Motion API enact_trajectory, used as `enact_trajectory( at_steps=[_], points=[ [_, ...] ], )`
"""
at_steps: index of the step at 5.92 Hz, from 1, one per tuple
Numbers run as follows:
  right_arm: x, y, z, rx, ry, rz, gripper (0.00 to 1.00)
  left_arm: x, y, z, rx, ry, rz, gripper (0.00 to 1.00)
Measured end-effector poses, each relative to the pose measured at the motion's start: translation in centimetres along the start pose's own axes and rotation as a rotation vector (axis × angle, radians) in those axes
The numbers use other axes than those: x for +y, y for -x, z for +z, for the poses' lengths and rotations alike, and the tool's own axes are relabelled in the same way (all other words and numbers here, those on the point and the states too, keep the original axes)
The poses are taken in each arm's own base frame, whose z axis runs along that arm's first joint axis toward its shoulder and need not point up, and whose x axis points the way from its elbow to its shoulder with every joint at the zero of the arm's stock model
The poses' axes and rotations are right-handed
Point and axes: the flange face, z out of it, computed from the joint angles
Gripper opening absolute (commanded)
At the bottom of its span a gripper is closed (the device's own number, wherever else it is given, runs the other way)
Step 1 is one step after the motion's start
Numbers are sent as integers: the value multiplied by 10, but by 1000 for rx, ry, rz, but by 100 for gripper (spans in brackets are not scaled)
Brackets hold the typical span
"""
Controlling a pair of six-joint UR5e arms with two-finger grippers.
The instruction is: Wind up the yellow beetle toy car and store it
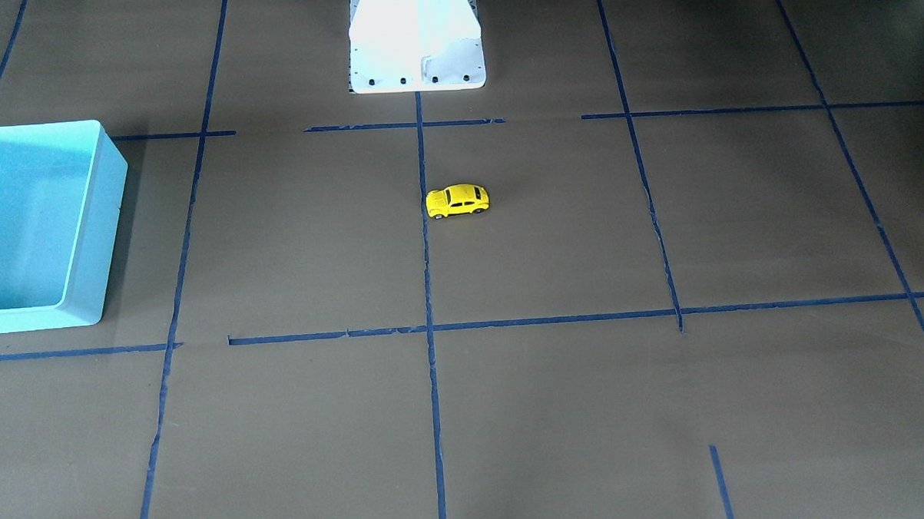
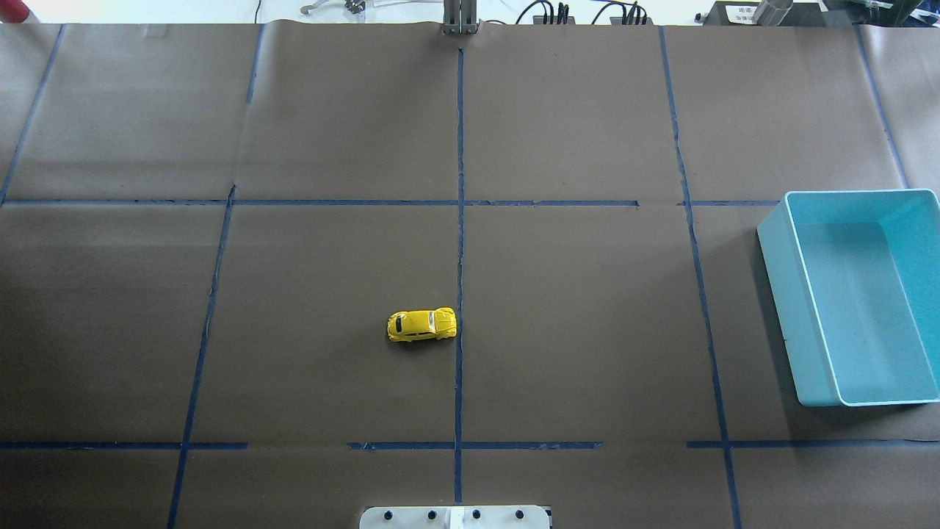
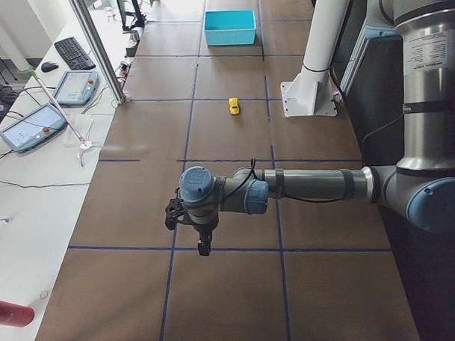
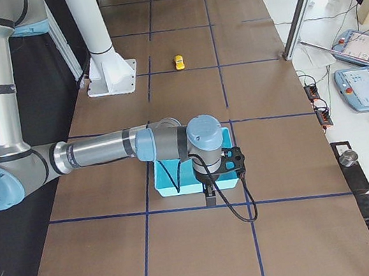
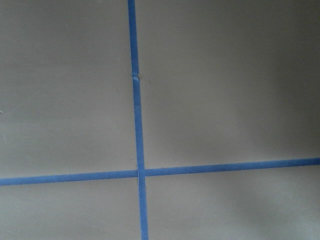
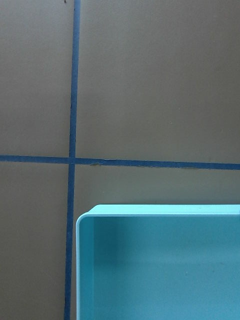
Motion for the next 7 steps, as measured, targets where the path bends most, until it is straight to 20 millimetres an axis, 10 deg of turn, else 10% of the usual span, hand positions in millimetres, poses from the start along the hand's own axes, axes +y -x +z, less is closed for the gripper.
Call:
enact_trajectory(
  at_steps=[2,7],
  points=[
    [-1,1,-1,0,-3,-3,100,-6,-39,1,33,5,77,100],
    [-5,4,-4,-1,-10,-9,100,-53,-317,-1,178,-5,594,100]
  ],
)
